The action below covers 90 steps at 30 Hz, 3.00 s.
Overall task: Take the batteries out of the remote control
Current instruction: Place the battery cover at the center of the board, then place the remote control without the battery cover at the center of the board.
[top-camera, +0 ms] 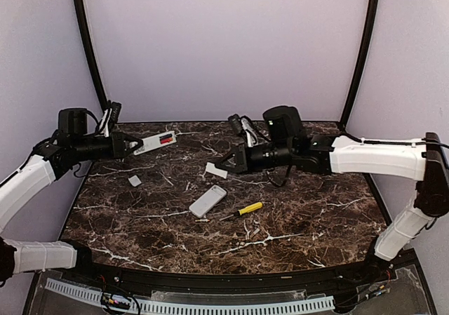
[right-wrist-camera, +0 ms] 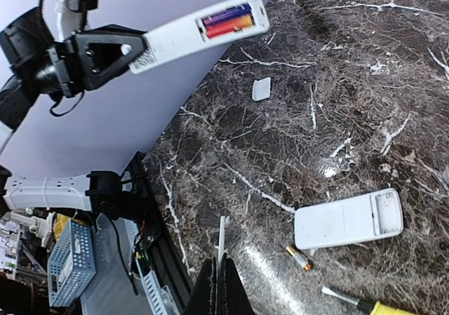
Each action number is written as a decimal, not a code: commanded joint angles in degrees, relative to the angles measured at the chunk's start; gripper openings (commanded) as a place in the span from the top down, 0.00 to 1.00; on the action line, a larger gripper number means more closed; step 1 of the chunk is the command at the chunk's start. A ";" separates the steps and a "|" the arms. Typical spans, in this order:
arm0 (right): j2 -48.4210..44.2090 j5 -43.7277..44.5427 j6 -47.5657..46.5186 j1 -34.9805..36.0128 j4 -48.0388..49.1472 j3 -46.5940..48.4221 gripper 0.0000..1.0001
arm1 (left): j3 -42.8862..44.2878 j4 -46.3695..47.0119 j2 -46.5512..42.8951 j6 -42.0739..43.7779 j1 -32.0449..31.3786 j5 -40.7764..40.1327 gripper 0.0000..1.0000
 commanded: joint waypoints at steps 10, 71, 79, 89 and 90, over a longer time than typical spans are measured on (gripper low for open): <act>32.94 12.43 -3.67 6.96 1.15 27.14 1.00 | -3.50 4.36 -17.46 2.29 5.63 -17.18 1.00; 14.71 -0.93 -3.54 -3.64 23.72 4.00 0.13 | -2.37 7.19 -9.56 7.29 3.39 13.94 1.00; -2.24 6.28 -11.77 -6.19 -1.30 -6.17 0.14 | -1.11 6.80 -1.87 5.93 -3.32 18.50 1.00; -5.77 10.02 -12.86 -9.23 -13.15 -13.81 0.14 | -0.34 6.61 3.97 4.81 -5.61 22.97 1.00; -4.64 9.46 -13.34 -9.39 -12.94 -13.66 0.15 | -0.29 6.13 4.06 5.18 -5.61 22.93 1.00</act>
